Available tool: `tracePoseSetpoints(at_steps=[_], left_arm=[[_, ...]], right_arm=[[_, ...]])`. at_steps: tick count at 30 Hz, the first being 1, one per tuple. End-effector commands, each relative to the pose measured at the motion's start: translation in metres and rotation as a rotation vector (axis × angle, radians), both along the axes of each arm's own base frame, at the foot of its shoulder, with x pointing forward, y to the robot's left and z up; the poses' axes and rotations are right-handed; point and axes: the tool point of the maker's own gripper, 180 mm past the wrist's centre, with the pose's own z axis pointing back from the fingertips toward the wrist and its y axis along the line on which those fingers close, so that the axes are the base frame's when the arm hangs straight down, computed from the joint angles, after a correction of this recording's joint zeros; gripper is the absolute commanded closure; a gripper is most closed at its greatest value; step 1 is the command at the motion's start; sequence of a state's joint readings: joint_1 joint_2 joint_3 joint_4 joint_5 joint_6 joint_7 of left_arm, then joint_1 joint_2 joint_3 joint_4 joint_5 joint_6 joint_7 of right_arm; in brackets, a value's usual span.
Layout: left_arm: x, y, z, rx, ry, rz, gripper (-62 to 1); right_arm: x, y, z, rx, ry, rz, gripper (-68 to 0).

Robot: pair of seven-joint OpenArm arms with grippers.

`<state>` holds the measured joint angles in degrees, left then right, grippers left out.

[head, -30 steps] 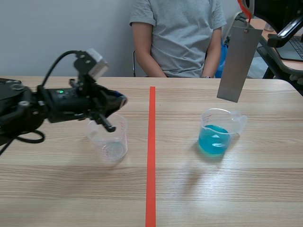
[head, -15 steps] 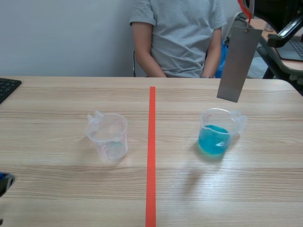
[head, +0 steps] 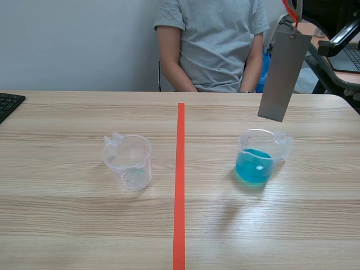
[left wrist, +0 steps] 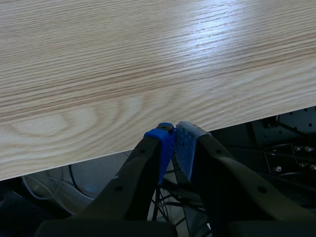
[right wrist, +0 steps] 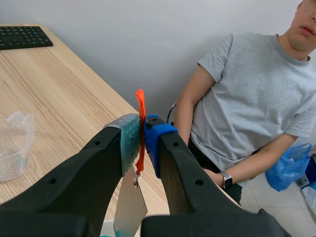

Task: Do the redox reaction experiment.
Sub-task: 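Raise the plate and point at it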

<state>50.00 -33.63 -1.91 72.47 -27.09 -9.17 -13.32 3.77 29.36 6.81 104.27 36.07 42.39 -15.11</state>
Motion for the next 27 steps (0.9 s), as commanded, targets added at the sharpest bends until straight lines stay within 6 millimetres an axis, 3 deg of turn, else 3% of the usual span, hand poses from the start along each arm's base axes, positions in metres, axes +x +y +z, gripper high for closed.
tracePoseSetpoints(at_steps=[1,27], left_arm=[[0.003,-0.0047,0.0034,-0.02,-0.018,0.005,-5.1],[-0.0049,-0.0072,-0.0002,-0.027,0.006,0.014,-5.1]], right_arm=[[-0.0017,-0.001,0.0133,0.0,-0.04,0.01,-1.5],[-0.0015,-0.0009,0.0146,0.001,-0.044,0.011,-1.5]])
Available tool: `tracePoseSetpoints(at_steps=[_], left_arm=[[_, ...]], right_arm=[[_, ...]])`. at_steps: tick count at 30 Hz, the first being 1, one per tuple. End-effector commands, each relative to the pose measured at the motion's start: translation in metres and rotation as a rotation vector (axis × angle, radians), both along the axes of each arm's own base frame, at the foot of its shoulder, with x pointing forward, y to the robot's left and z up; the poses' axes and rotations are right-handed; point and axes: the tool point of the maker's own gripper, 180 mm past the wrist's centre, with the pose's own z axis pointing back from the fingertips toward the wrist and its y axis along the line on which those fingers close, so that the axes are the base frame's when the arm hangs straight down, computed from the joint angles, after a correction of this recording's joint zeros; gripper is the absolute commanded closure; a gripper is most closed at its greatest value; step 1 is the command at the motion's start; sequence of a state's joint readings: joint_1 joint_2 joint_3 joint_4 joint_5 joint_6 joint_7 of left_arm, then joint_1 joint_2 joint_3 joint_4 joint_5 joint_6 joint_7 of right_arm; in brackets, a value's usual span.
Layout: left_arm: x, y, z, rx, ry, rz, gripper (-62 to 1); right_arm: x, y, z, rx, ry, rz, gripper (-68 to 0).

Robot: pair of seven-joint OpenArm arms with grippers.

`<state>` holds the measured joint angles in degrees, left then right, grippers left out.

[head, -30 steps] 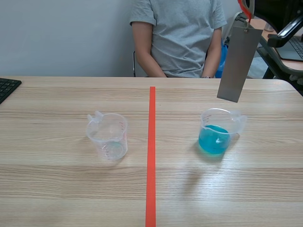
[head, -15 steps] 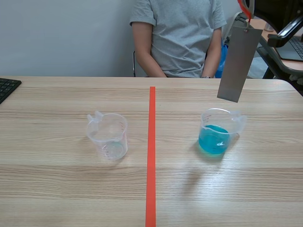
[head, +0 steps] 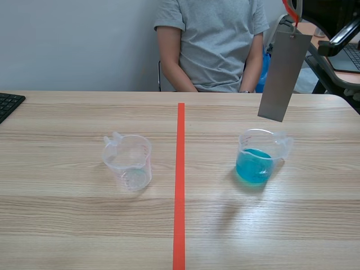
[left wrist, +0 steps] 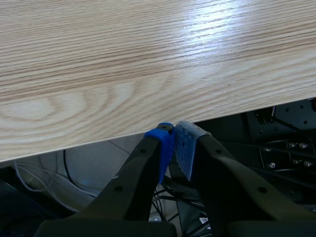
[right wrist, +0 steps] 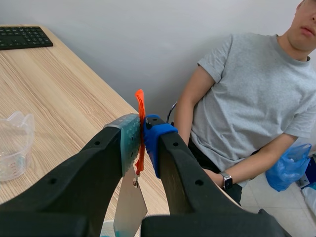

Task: Do the redox reaction experiment.
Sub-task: 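Raise the plate and point at it, then put the plate into the left beaker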

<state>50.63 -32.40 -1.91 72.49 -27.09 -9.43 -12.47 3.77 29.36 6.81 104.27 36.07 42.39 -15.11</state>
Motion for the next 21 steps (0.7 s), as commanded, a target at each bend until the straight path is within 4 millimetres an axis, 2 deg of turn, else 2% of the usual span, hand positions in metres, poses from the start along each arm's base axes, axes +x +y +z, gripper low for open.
tracePoseSetpoints(at_steps=[1,10,14,21], left_arm=[[0.004,-0.003,0.004,-0.014,-0.021,-0.001,-5.1],[0.003,-0.003,0.004,-0.013,-0.018,-0.001,-5.1],[0.003,-0.003,0.004,-0.013,-0.018,-0.001,-5.1],[0.003,-0.003,0.004,-0.013,-0.017,-0.001,-5.1]], right_arm=[[-0.002,-0.001,0.015,0.001,-0.044,0.011,-1.5],[0.003,0.01,0.025,-0.019,-0.069,0.037,-1.5],[0.005,0.023,0.032,-0.016,-0.089,0.074,-1.5],[0.004,0.058,0.039,0.003,-0.102,0.159,-1.5]])
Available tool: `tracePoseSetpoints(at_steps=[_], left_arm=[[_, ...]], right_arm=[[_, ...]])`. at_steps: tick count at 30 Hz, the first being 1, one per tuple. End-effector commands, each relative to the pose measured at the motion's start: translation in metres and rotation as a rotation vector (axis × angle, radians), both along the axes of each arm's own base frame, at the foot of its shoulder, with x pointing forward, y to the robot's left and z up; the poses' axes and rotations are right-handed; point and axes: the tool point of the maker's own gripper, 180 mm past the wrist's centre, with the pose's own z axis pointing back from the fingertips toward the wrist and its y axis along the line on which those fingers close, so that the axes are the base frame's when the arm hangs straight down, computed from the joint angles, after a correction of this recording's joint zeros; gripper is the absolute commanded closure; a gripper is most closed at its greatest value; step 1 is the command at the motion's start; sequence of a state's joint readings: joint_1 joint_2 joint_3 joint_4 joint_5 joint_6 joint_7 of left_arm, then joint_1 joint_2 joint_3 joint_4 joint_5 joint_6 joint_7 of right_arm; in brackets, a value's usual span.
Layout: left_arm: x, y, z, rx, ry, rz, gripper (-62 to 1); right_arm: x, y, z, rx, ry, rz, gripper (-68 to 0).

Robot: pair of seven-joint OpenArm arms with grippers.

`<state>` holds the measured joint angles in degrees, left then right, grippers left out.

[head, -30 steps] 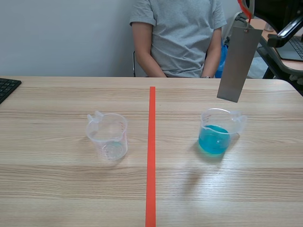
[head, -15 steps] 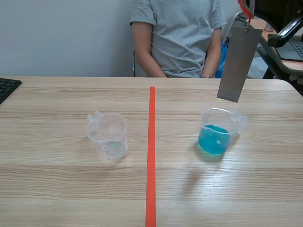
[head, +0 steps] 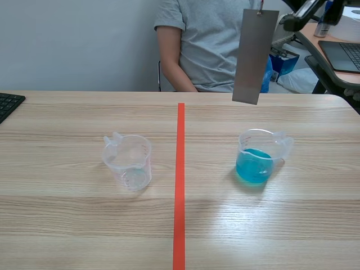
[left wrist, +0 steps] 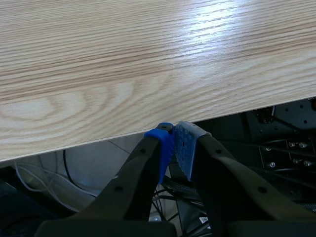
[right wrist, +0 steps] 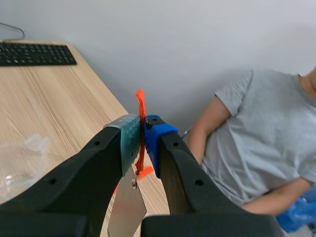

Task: Do the redox reaction experiment.
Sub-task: 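Put the plate into the left beaker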

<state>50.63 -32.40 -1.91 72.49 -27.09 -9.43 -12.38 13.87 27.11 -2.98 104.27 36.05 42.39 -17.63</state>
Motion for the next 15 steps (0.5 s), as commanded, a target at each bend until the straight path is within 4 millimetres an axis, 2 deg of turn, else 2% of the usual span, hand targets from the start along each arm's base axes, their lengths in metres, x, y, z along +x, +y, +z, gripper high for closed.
tracePoseSetpoints(at_steps=[1,15], left_arm=[[0.004,-0.003,0.004,-0.013,-0.019,-0.001,-5.1],[0.004,-0.003,0.004,-0.013,-0.019,-0.001,-5.1]], right_arm=[[-0.002,0.012,0.014,0.014,-0.035,0.036,-1.5],[-0.014,0.106,0.011,0.065,0.001,0.224,-1.5]])
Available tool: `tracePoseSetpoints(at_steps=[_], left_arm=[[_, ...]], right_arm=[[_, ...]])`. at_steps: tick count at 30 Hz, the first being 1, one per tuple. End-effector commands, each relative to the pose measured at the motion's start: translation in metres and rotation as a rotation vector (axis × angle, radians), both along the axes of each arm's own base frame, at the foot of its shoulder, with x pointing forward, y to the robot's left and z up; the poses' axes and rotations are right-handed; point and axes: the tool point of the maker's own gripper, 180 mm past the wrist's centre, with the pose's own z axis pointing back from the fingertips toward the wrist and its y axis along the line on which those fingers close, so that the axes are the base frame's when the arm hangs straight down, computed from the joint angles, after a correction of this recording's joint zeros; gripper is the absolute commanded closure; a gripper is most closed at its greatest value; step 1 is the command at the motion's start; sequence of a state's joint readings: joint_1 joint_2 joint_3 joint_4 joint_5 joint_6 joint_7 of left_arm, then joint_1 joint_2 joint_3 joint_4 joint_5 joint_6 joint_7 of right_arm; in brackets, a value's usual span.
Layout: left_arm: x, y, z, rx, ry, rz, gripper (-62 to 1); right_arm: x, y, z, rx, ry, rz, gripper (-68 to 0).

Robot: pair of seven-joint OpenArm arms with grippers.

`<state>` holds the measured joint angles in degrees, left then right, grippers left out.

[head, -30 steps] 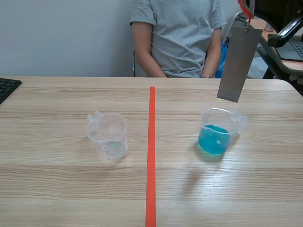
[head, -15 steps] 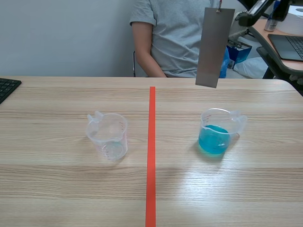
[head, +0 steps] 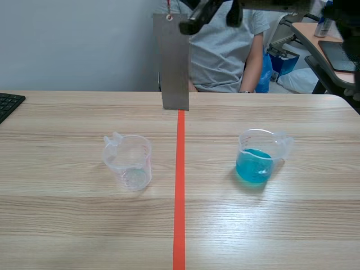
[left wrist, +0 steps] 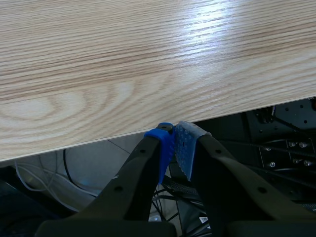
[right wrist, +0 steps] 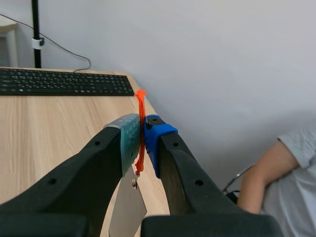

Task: Do the redox reaction experiment.
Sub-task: 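Put the plate into the left beaker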

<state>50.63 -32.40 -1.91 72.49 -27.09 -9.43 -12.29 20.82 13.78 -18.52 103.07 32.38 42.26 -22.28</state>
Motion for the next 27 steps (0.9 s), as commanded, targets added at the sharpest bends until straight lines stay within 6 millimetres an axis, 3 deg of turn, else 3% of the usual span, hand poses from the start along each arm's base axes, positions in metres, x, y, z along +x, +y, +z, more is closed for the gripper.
tracePoseSetpoints(at_steps=[1,13,27], left_arm=[[0.004,-0.003,0.004,-0.014,-0.02,-0.001,-5.1],[0.004,-0.003,0.004,-0.014,-0.02,-0.001,-5.1],[0.004,-0.003,0.004,-0.014,-0.02,-0.001,-5.1]], right_arm=[[0.004,0.004,0.01,0.027,-0.019,-0.001,-1.5],[-0.002,0.058,-0.007,0.02,0.038,0.084,-1.5],[0.003,0.081,-0.022,0.016,0.097,0.105,-1.5]])
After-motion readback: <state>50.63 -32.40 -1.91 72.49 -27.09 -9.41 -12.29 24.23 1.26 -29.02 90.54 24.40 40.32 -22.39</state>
